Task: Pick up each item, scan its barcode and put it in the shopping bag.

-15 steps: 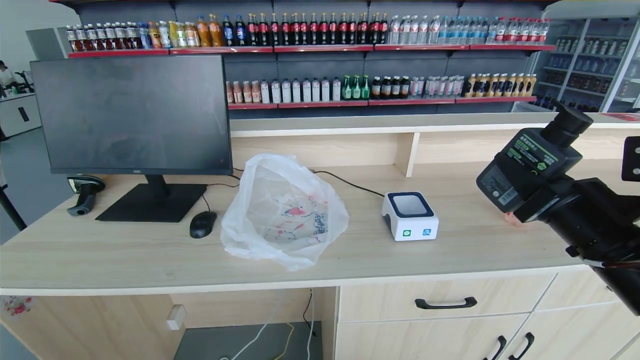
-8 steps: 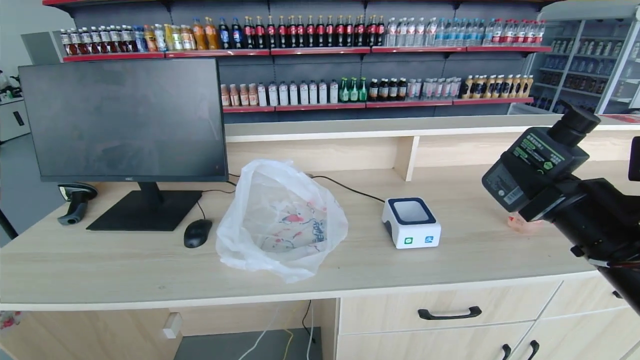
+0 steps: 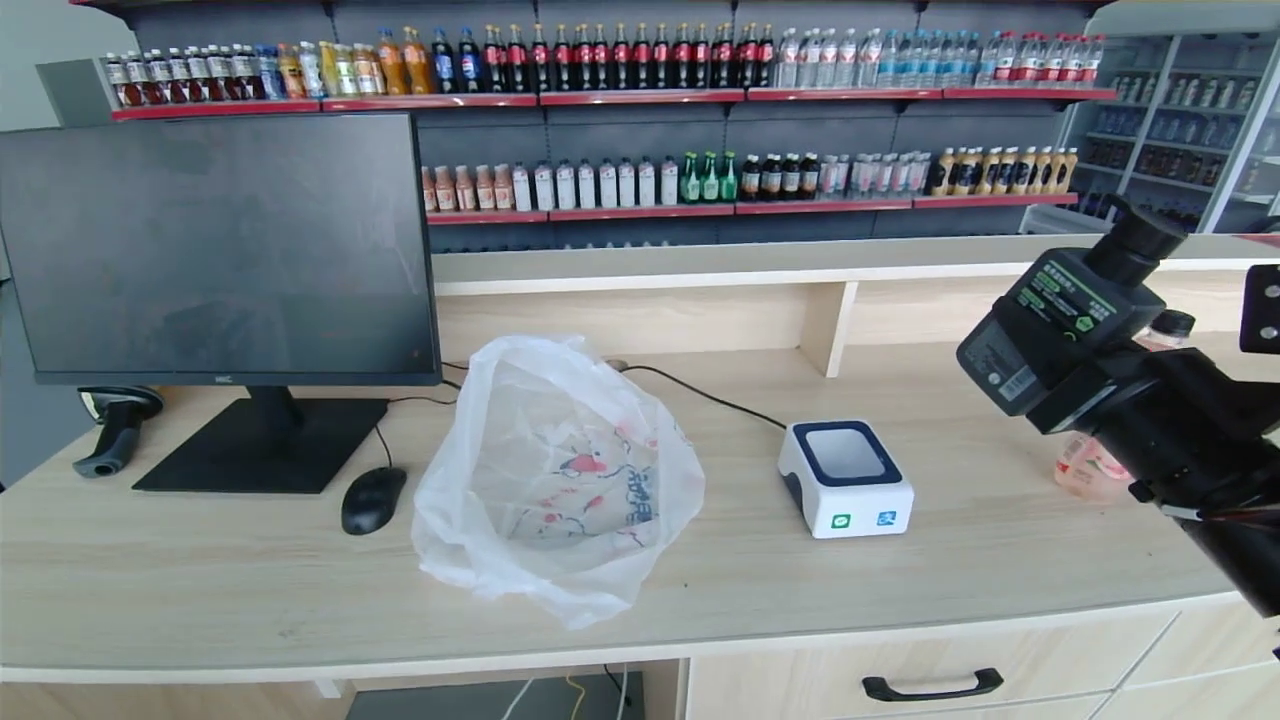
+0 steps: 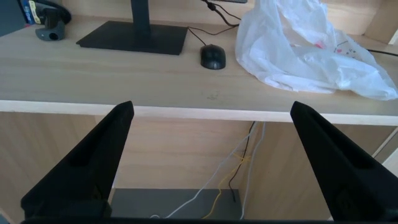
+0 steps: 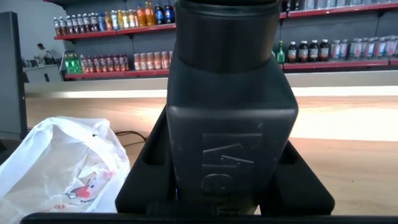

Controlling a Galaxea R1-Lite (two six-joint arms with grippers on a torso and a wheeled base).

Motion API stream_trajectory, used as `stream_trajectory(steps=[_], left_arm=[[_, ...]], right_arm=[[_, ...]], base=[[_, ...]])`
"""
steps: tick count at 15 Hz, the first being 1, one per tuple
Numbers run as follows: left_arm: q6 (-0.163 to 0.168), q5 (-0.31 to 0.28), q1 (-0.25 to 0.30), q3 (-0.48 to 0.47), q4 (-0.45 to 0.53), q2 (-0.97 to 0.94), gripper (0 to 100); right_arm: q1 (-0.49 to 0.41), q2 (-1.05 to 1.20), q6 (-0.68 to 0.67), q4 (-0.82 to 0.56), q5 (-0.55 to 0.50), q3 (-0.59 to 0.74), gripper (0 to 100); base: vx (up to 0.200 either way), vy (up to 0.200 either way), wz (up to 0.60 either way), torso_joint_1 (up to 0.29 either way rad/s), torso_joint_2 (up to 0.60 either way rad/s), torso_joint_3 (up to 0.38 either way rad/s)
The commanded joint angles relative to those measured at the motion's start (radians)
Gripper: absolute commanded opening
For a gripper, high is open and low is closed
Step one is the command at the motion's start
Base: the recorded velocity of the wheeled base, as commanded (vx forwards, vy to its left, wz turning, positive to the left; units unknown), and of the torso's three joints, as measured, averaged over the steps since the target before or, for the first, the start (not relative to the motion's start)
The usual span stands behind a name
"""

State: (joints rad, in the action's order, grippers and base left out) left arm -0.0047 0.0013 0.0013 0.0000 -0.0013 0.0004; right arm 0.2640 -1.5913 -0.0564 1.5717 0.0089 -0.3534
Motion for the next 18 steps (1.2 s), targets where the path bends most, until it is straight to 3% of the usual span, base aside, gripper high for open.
stream_trajectory(steps=[1,8,12,18], left_arm=[[0.0,0.0,-0.001,0.0,0.0,0.0,100],[0.0,0.0,-0.001,0.0,0.0,0.0,100],[0.002,0.0,-0.001,0.0,0.0,0.0,100],[0.0,0.0,-0.001,0.0,-0.006,0.0,100]], right_arm=[[0.001,-0.045,0.015,-0.001,0.011,-0.039,0],[0.024,-0.187,0.221,-0.001,0.304,-0.065,0],[0.078,-0.24,0.234,-0.001,0.325,-0.055,0],[0.078,-0.302,0.342,-0.001,0.339,-0.067,0]], base=[[0.0,0.0,0.0,0.0,0.0,0.0],[0.0,0.0,0.0,0.0,0.0,0.0],[0.0,0.0,0.0,0.0,0.0,0.0],[0.0,0.0,0.0,0.0,0.0,0.0]])
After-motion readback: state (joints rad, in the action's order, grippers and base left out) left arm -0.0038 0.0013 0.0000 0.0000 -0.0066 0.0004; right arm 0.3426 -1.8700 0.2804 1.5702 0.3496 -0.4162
